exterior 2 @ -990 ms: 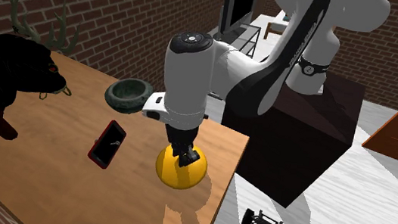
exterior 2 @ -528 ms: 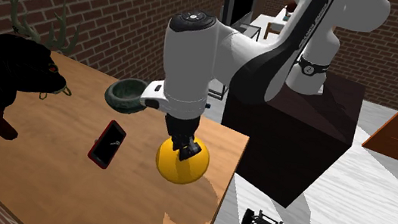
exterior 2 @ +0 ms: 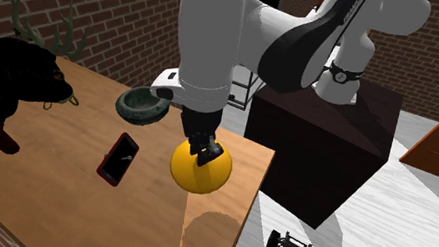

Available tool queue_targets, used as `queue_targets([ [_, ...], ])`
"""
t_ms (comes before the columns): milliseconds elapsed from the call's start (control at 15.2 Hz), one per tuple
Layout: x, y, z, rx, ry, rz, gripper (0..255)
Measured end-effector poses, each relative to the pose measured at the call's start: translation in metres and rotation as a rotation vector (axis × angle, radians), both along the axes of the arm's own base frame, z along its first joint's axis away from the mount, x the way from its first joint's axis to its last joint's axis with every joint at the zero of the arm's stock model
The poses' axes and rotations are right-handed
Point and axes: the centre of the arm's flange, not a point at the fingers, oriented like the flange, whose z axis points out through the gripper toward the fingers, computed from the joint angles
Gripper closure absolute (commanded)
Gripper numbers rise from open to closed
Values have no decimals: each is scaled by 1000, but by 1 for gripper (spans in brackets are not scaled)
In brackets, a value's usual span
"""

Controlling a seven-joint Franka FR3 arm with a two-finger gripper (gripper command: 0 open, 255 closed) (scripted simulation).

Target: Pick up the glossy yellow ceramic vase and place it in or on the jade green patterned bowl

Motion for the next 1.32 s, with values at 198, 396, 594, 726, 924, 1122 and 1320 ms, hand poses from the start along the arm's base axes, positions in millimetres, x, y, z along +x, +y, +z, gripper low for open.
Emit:
queue_targets([
  [198, 1, 1, 15, 0, 0, 0, 255],
  [396, 1, 0, 32, 0, 0, 0, 255],
  [594, 0, 0, 48, 0, 0, 0, 255],
  [726, 0, 1, 57, 0, 0, 0, 255],
  [924, 0, 1, 73, 0, 0, 0, 255],
  [1122, 1, 1, 88, 0, 0, 0, 255],
  [1320, -4, -26, 96, 0, 0, 0, 255],
])
